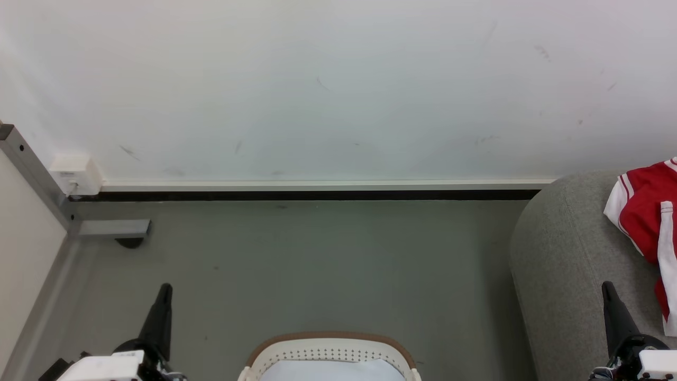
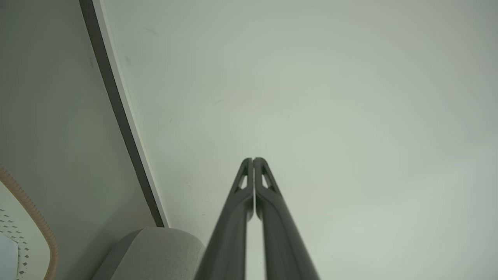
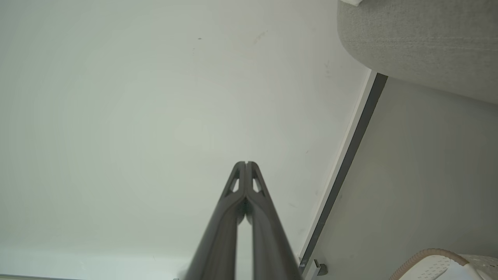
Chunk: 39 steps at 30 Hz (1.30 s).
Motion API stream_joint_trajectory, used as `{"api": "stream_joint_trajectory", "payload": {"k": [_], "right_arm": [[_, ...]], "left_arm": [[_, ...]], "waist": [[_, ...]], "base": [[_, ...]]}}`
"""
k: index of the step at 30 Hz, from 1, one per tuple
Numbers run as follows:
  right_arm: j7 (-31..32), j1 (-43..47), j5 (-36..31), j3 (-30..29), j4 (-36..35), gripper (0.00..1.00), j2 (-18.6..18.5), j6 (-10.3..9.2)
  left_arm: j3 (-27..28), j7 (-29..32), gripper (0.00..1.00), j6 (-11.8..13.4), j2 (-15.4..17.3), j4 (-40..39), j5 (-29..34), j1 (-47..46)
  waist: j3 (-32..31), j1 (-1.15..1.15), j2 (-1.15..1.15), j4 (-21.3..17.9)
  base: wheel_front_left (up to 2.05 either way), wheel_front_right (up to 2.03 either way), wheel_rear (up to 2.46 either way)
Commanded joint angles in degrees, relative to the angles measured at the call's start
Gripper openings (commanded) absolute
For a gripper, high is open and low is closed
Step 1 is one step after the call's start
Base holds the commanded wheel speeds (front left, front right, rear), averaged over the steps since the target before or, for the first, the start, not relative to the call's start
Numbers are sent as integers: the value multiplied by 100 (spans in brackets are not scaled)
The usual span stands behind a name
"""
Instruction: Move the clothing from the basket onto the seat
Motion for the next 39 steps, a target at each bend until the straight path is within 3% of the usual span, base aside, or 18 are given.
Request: {"api": "stream_joint_trajectory", "payload": {"k": [1, 39], "right_arm": [[18, -65, -28, -24, -17, 0, 11, -12], [25, -68, -47, -43, -16, 0, 22, -12]], "left_arm": [[13, 25, 0, -24, 8, 0, -79, -55], [11, 22, 0, -25, 9, -1, -81, -54]], "waist": [[0, 0, 0, 0], [0, 0, 0, 0]], "base": [[0, 0, 0], [0, 0, 0]]}}
